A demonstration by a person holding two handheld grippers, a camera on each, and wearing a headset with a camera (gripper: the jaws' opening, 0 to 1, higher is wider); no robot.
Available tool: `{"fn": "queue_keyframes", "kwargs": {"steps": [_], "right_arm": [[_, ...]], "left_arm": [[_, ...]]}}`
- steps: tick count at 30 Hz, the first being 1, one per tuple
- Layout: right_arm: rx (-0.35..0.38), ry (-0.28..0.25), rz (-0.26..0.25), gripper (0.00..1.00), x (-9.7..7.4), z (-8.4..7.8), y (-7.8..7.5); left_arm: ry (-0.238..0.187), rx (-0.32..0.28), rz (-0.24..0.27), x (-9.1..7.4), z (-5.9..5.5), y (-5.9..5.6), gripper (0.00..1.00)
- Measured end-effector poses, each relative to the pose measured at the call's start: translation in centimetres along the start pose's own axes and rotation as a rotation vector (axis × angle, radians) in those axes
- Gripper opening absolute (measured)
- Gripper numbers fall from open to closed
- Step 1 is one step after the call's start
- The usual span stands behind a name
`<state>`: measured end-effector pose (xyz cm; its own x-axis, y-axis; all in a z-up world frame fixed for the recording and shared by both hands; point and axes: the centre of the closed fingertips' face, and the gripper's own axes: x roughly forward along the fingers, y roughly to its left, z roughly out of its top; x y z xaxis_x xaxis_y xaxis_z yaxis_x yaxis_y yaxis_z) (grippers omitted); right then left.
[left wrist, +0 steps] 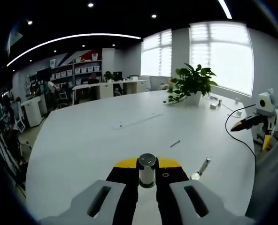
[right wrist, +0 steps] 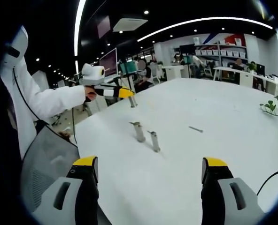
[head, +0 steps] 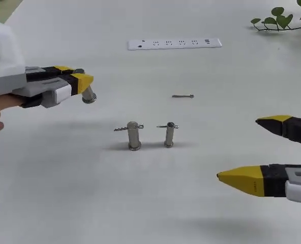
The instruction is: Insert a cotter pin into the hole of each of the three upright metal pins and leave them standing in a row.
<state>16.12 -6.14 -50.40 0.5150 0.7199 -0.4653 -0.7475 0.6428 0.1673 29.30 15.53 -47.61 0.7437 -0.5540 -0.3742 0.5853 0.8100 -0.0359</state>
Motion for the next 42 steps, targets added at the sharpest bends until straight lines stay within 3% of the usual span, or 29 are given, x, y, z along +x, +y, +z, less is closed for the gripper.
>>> {"fn": "queue_keyframes", "kwargs": {"steps": [8,12,26,33,42], "right_arm": [[-0.008,-0.009,0.006,0.89,-0.4,-0.1,0.6],[-0.009,-0.012,0.004,0.89,-0.6,-0.2,0.8],[-0.002,-0.018,-0.009,0.88,-1.0,-0.5,0.8],[0.0,-0.012,-0.002,0.88,-0.8,-0.7,1.0],[0.006,-0.008,0.004,0.87,-0.8,-0.8,1.1]], "left_arm": [[-0.012,-0.015,-0.064,-1.9,0.0,-4.0,0.09],[-0.004,-0.027,-0.083,-2.0,-0.6,-5.3,0.09],[0.062,-0.084,-0.132,-1.4,-4.8,-9.8,0.09],[0.113,-0.07,-0.139,-0.8,-6.6,-11.1,0.09],[0.156,-0.064,-0.099,0.1,-8.0,-11.0,0.09]]}}
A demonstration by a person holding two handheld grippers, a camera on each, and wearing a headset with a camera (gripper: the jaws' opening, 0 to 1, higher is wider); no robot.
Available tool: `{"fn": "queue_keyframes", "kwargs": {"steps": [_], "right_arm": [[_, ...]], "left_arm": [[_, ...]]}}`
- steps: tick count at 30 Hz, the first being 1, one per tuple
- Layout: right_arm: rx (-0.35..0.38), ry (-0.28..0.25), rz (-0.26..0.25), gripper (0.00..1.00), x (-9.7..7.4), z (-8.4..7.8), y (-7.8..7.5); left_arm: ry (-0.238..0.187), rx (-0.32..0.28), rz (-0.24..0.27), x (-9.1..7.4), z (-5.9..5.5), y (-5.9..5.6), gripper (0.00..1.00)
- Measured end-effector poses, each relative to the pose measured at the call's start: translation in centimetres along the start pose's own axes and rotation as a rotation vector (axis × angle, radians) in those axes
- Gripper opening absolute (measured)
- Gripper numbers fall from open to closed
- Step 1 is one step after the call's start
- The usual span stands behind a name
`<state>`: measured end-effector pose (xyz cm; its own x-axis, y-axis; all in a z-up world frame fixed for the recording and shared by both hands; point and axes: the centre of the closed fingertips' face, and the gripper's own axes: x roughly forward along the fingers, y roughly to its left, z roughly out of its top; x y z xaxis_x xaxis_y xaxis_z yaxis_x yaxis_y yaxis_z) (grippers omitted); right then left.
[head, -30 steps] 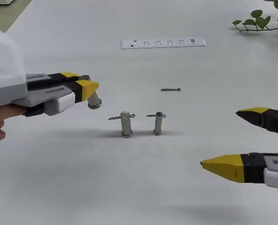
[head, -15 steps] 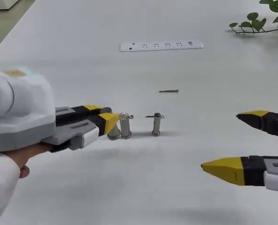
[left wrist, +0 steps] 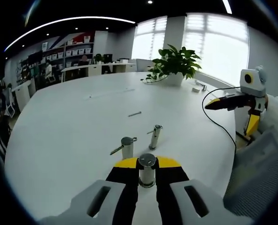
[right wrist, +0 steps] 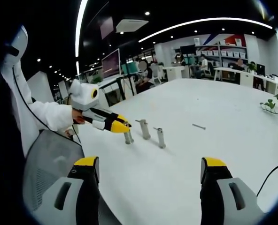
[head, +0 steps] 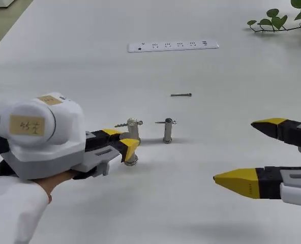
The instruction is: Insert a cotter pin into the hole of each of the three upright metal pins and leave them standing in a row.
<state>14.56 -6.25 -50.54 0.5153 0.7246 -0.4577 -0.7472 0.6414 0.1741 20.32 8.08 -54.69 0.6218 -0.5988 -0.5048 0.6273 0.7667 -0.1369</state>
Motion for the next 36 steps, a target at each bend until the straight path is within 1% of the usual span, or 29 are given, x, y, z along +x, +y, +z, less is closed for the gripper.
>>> {"fn": "queue_keyframes", "kwargs": {"steps": [5,8,12,21,22,23,28,34,36], "right_arm": [[0.006,0.004,0.001,0.88,-0.1,-0.2,-0.1],[0.008,0.013,-0.002,0.87,-0.1,-0.4,-0.1],[0.009,0.016,-0.004,0.87,-0.2,-0.5,0.0],[0.014,0.025,-0.002,0.87,-0.1,-0.7,0.2],[0.013,0.027,-0.001,0.87,0.0,-0.7,0.3],[0.013,0.027,-0.001,0.87,0.0,-0.7,0.3],[0.014,0.031,0.002,0.86,0.1,-0.7,0.4],[0.012,0.036,0.007,0.86,0.3,-0.8,0.6],[0.011,0.038,0.011,0.86,0.4,-0.8,0.7]], "left_arm": [[0.034,0.04,0.001,0.5,-0.8,-0.5,0.09],[0.044,0.034,-0.006,0.9,-1.1,-0.7,0.1],[0.047,0.043,-0.012,1.1,-1.3,-0.9,0.1],[0.049,0.06,-0.023,1.5,-1.5,-1.3,0.1],[0.04,0.065,-0.025,1.5,-1.4,-1.3,0.1],[0.043,0.063,-0.024,1.5,-1.5,-1.3,0.1],[0.03,0.086,-0.02,1.4,-1.6,-1.5,0.1],[0.015,0.081,-0.016,1.2,-1.6,-1.4,0.1],[0.018,0.086,-0.018,1.2,-1.6,-1.6,0.11]]}}
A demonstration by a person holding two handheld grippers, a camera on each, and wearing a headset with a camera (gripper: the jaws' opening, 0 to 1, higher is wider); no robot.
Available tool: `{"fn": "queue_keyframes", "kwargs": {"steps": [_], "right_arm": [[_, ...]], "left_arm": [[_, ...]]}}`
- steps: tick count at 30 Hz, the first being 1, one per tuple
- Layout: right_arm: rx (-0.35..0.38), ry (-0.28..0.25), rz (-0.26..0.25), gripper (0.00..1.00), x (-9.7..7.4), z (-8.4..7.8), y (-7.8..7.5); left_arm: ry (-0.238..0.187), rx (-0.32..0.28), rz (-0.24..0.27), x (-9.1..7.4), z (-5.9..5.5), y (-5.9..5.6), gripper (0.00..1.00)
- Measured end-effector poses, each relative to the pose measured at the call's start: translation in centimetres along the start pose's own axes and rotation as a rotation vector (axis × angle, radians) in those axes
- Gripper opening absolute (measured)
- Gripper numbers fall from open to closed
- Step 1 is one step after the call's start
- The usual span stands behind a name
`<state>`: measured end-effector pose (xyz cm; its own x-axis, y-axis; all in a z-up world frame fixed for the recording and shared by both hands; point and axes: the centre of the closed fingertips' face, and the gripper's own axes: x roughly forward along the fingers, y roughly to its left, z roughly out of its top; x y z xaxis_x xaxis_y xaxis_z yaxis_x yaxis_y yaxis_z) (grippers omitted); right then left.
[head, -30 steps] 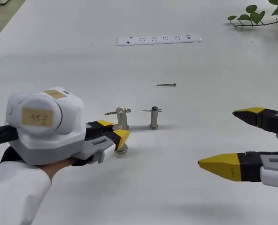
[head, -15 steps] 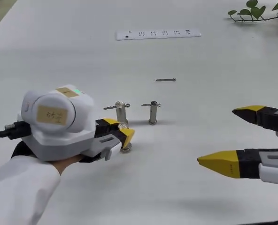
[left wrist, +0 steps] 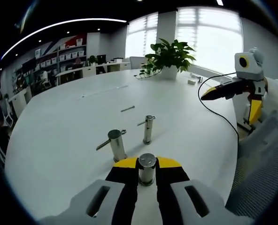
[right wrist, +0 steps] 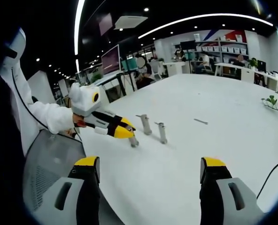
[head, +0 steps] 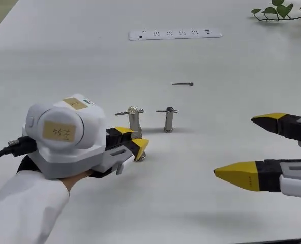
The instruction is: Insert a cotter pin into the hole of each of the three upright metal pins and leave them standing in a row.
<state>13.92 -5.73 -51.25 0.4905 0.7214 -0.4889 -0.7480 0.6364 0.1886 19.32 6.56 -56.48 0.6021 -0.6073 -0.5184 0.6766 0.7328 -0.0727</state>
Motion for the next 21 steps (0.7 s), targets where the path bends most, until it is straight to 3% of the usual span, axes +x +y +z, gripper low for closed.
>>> {"fn": "queue_keyframes", "kwargs": {"steps": [13,16,21], "right_arm": [[0.002,-0.003,-0.015,0.87,-0.3,0.0,-0.4],[0.002,-0.004,-0.017,0.87,-0.3,0.0,-0.4],[-0.001,0.001,-0.017,0.87,-0.3,0.1,-0.5]], "left_arm": [[0.033,0.009,-0.005,-0.4,-0.8,0.0,0.13],[0.04,0.013,-0.046,-1.3,-0.7,-0.4,0.24],[-0.001,0.002,-0.077,-3.2,0.1,-0.4,0.45]]}}
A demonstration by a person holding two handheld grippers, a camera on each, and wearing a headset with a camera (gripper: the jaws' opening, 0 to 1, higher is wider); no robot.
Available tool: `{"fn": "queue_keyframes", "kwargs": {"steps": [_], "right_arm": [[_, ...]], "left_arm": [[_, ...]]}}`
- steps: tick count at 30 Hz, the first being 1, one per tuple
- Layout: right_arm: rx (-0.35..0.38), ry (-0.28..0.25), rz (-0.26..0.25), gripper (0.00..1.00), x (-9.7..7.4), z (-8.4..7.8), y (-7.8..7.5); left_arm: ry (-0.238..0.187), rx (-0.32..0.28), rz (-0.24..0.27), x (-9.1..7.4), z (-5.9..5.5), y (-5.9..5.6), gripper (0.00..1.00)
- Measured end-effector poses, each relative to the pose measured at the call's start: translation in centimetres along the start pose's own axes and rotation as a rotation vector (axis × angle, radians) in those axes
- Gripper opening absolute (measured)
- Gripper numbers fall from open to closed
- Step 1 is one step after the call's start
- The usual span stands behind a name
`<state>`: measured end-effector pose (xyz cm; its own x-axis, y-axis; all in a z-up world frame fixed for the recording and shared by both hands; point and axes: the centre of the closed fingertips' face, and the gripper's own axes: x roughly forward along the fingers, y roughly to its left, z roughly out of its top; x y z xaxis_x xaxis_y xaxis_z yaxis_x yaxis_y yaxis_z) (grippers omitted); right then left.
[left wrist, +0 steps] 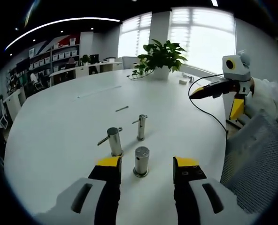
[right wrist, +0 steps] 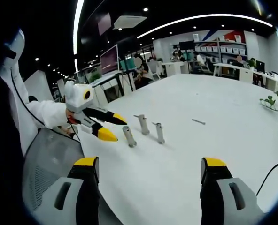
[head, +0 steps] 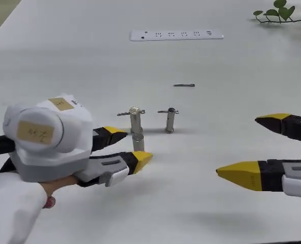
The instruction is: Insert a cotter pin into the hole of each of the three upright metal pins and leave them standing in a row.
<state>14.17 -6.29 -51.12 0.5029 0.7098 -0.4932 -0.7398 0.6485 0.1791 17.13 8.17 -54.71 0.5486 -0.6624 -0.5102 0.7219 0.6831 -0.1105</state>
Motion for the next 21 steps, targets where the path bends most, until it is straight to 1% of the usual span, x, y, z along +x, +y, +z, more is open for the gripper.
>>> {"fn": "queue_keyframes", "kwargs": {"steps": [1,5,8,11,13,15,17,19,21], "right_arm": [[0.0,0.0,-0.001,0.87,0.0,0.0,0.0],[0.0,0.0,-0.001,0.87,0.1,0.0,-0.3],[-0.002,0.002,0.002,0.87,0.2,0.1,-0.2],[-0.005,0.005,0.005,0.87,0.3,0.1,-0.3],[-0.006,0.007,0.009,0.87,0.3,0.1,-0.2],[-0.01,0.012,0.012,0.87,0.4,0.1,-0.2],[-0.012,0.018,0.015,0.87,0.5,0.0,-0.2],[-0.013,0.021,0.018,0.87,0.6,0.0,-0.2],[-0.016,0.027,0.022,0.87,0.7,-0.1,-0.2]], "left_arm": [[-0.011,-0.003,0.005,-0.4,0.1,0.2,0.5],[-0.028,-0.034,0.012,-1.6,0.2,0.6,0.63],[-0.026,-0.041,0.021,-2.5,0.0,0.9,0.7],[-0.031,-0.062,0.019,-3.2,-0.1,1.0,0.82],[-0.009,-0.076,0.008,-3.6,-0.6,0.8,0.88],[-0.002,-0.061,0.006,-3.8,-1.0,0.7,0.9],[0.003,-0.062,0.004,-3.9,-1.3,0.7,0.93],[-0.004,-0.073,-0.008,-3.9,-1.4,0.5,0.97],[-0.009,-0.064,-0.01,-4.0,-1.3,0.3,0.97]]}}
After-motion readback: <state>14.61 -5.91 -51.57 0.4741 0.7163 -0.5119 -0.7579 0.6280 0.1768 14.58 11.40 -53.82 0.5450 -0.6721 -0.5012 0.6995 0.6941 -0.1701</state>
